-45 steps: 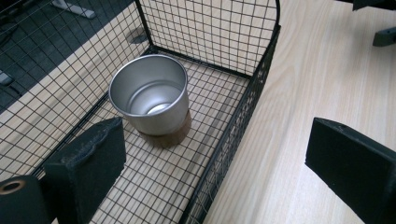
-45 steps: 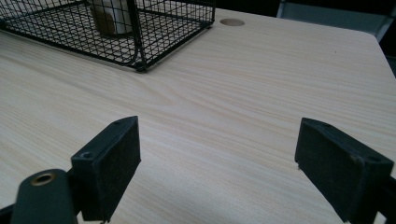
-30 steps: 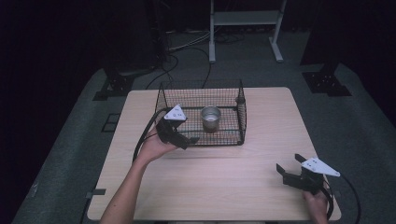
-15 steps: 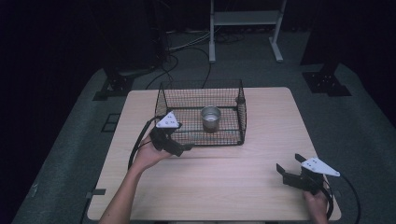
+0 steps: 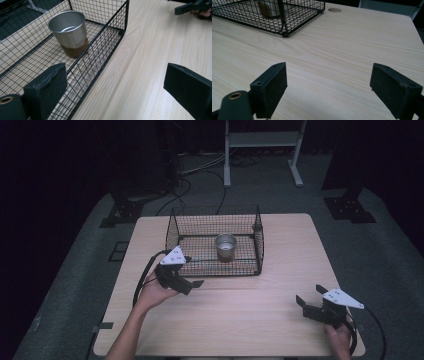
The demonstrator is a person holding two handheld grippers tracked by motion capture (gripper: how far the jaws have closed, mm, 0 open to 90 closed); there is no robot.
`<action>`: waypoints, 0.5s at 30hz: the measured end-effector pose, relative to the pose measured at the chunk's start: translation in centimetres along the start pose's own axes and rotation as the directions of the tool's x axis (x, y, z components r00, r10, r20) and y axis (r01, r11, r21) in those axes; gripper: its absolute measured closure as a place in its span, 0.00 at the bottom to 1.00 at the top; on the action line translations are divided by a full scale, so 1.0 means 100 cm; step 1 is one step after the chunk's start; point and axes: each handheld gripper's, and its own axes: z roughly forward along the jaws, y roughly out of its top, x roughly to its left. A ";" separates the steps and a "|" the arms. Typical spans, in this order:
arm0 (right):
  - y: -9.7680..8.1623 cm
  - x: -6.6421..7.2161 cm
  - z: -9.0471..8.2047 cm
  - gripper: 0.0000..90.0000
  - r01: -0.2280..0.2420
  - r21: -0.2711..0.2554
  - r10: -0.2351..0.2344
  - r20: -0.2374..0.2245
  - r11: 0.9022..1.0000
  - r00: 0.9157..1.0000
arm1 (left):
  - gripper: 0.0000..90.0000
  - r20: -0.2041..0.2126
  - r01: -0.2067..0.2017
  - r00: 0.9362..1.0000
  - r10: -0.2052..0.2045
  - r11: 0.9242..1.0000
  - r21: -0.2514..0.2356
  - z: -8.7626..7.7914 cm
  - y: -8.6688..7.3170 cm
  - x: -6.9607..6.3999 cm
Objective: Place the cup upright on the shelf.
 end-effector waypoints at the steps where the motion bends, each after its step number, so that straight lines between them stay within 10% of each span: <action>1: 0.000 0.000 0.000 0.15 0.000 0.000 0.000 0.000 1.000 1.000 | 0.05 -0.001 0.005 1.000 -0.005 1.000 0.003 0.000 -0.002 -0.001; 15: 0.000 0.000 0.000 0.15 0.002 0.003 -0.003 0.002 1.000 1.000 | 0.05 -0.007 0.003 1.000 -0.003 1.000 0.004 -0.008 -0.015 -0.008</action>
